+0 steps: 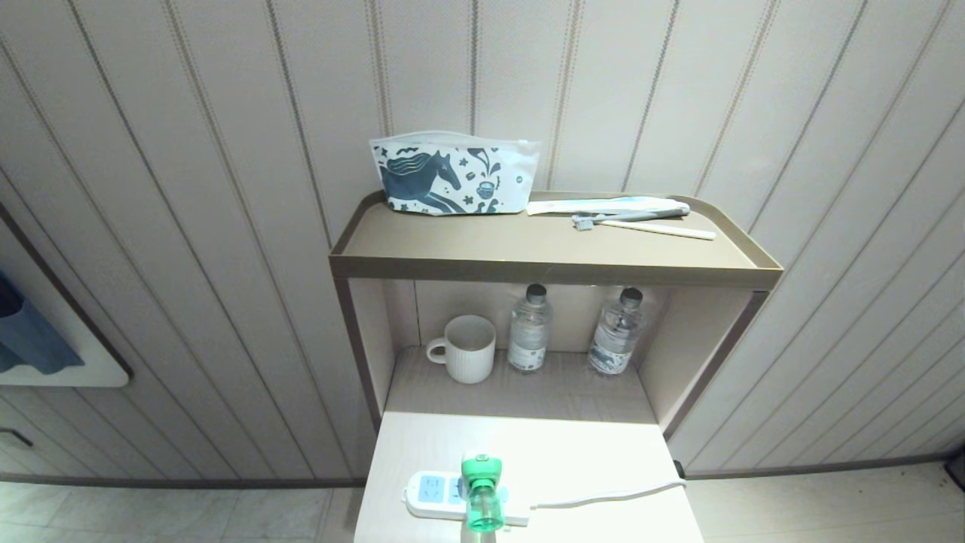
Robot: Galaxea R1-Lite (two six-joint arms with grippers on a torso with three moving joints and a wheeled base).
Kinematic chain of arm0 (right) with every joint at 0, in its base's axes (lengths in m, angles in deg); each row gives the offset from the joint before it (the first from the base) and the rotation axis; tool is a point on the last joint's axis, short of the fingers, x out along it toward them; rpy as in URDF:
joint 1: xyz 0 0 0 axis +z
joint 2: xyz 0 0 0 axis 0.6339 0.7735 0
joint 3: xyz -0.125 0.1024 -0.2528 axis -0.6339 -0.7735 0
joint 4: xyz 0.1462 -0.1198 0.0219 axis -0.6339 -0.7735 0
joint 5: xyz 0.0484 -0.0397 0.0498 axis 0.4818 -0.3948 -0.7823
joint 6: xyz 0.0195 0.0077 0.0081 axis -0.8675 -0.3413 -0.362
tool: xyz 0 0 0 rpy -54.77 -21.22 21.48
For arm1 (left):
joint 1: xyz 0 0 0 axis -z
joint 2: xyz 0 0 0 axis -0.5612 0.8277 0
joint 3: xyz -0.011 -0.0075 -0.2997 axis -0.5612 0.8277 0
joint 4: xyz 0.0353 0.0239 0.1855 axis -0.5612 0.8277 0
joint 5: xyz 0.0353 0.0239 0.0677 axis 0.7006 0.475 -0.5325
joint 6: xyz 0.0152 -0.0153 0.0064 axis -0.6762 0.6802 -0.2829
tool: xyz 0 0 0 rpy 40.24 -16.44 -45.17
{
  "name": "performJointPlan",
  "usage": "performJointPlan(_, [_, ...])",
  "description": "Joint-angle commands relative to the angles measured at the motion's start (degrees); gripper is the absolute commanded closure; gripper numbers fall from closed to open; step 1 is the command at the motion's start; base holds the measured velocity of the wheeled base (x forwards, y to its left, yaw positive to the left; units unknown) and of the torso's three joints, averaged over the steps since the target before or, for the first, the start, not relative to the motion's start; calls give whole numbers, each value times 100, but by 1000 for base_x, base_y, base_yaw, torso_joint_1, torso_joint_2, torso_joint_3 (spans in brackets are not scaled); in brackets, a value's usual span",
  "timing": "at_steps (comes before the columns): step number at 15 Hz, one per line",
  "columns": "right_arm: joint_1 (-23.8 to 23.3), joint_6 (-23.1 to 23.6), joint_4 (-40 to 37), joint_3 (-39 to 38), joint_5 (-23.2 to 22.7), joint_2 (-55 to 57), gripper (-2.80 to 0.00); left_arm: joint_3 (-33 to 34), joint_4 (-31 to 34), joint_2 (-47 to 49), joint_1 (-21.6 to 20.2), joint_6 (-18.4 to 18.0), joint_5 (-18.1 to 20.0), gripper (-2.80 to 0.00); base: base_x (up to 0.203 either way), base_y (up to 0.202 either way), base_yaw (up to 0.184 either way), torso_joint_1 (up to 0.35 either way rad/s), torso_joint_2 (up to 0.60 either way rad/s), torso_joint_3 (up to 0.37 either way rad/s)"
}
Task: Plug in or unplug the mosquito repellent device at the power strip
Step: Hold the socket with your left hand and unplug it with your right hand
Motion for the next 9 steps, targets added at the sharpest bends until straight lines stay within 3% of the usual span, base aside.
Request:
performJointPlan(1, [0,2,-4,0,0,8,0,-10,1,8,-1,-3,1,0,0,0,0,0,0,0])
performJointPlan(9, [0,2,0,0,0,4,0,-10,1,8,-1,-4,1,0,0,0,0,0,0,0])
